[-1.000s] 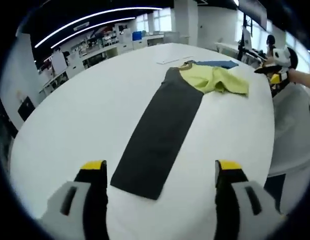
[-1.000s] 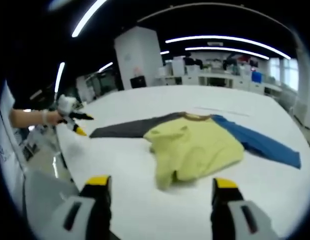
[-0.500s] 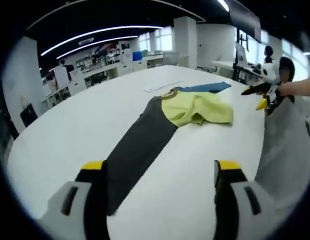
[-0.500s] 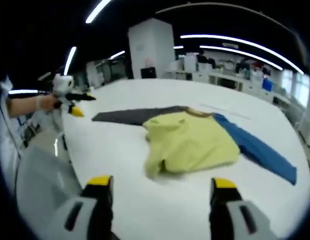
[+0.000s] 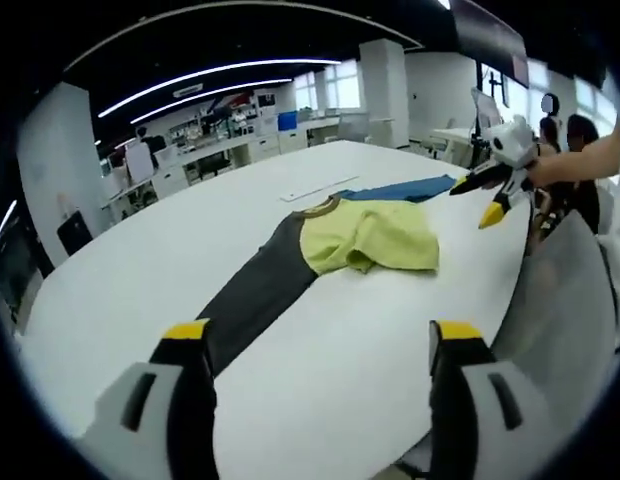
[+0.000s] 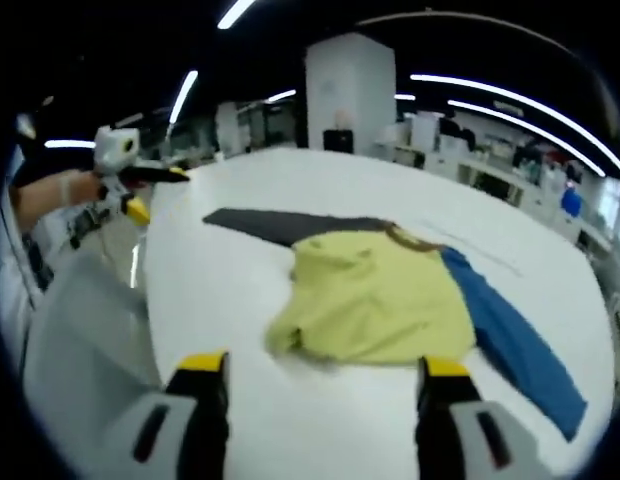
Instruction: Fold the garment on the visible template until the final outline fits inside the template.
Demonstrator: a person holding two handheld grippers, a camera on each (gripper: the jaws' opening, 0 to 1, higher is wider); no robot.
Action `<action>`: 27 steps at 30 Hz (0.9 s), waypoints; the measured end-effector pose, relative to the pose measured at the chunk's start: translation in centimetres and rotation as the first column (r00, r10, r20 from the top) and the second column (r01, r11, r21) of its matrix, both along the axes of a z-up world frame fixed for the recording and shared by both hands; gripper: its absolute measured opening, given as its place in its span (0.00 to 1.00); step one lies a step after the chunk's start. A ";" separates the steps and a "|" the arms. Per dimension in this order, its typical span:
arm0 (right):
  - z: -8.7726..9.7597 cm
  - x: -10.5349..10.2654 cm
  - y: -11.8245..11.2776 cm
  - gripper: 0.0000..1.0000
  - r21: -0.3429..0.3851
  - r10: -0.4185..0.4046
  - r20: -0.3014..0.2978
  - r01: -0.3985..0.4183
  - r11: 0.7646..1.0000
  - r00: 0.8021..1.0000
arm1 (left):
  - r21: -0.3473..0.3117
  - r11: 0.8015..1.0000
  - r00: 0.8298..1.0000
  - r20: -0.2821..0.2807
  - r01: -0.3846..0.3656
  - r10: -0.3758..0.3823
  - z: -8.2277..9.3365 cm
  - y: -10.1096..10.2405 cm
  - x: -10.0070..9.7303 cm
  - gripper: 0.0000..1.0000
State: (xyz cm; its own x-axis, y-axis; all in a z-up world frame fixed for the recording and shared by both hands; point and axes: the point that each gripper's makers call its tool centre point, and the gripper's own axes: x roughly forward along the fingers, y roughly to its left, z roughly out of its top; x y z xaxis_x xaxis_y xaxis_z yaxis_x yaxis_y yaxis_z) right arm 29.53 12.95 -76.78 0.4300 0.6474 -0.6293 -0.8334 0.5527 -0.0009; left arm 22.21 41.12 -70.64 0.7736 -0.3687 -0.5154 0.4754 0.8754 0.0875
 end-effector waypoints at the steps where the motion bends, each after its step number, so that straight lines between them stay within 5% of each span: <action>1: 0.0 0.3 0.1 0.75 -0.011 0.024 0.013 -0.023 1.000 1.000 | -0.018 1.000 1.000 0.004 -0.009 0.009 0.1 -0.5 -0.1 0.85; 6: -1.0 0.9 1.0 0.70 -0.061 0.144 0.046 -0.141 0.988 0.989 | -0.042 0.998 0.998 0.029 -0.053 0.054 0.1 -2.8 -0.4 0.83; 13: -2.5 1.4 2.8 0.45 -0.149 0.270 0.116 -0.252 0.956 0.956 | -0.069 0.994 0.996 0.023 -0.083 0.085 -0.3 -5.3 -0.9 0.81; 21: -3.8 1.4 5.5 0.25 -0.117 0.289 0.108 -0.277 0.954 0.951 | -0.086 0.991 0.993 0.043 -0.102 0.106 0.1 -5.8 -0.5 0.79; 27: -4.6 2.3 5.7 0.00 -0.139 0.309 0.114 -0.292 0.946 0.944 | -0.089 0.990 0.993 0.038 -0.111 0.114 -0.3 -6.1 -0.2 0.77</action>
